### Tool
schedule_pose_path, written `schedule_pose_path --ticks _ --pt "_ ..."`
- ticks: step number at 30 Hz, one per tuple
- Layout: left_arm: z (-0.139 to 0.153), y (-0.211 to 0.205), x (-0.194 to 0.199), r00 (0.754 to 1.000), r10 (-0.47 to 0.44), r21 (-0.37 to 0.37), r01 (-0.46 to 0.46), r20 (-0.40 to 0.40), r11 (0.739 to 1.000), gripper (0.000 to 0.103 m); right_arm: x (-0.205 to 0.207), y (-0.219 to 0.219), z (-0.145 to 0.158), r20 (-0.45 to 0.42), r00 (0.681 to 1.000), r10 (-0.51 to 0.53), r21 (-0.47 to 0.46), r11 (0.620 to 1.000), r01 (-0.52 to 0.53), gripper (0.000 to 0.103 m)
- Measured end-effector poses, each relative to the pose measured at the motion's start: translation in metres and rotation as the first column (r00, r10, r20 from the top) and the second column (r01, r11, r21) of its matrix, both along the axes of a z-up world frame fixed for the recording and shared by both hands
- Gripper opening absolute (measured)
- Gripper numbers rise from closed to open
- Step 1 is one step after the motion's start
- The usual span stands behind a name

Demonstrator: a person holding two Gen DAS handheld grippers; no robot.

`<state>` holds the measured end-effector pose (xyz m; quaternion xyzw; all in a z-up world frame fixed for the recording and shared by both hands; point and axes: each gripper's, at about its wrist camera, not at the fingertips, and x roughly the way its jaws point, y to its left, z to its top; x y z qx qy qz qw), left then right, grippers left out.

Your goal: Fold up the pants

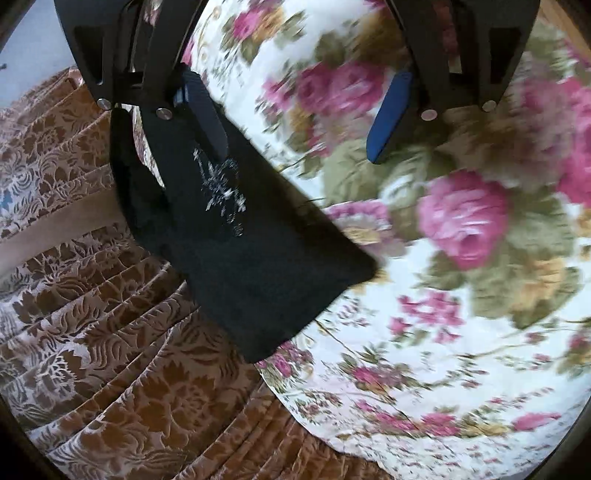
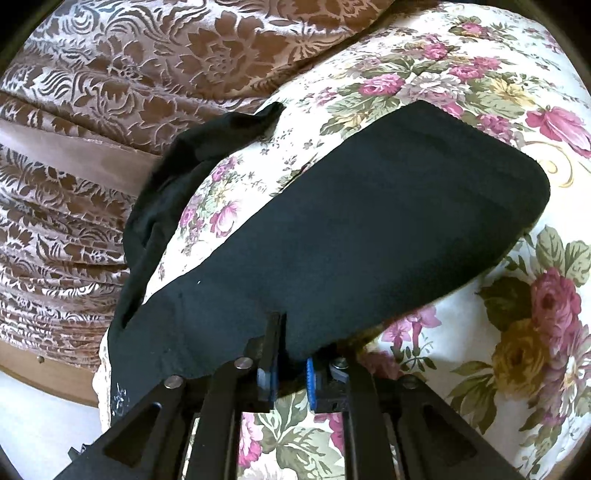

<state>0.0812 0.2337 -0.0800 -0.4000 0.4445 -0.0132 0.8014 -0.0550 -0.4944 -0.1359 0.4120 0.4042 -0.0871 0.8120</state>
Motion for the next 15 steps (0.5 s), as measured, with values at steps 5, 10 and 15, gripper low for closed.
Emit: schedule_pose_path --ticks 5,10,15 --pt "-0.009 -0.009 0.034 1.0 0.019 -0.032 -0.02 -0.022 0.999 0.08 0.0 -0.007 -0.005 -0.026 0.999 -0.043 0.018 0.999 0.044 0.025" --pt "-0.017 -0.005 0.055 0.999 0.034 -0.065 -0.036 -0.03 0.997 0.041 0.0 -0.017 -0.012 -0.034 0.997 -0.075 0.043 0.996 0.077 0.026" --pt "-0.01 -0.009 0.062 1.0 0.004 0.019 -0.004 -0.004 1.0 0.007 0.006 -0.019 -0.017 -0.031 0.996 -0.086 0.044 0.995 0.087 0.022"
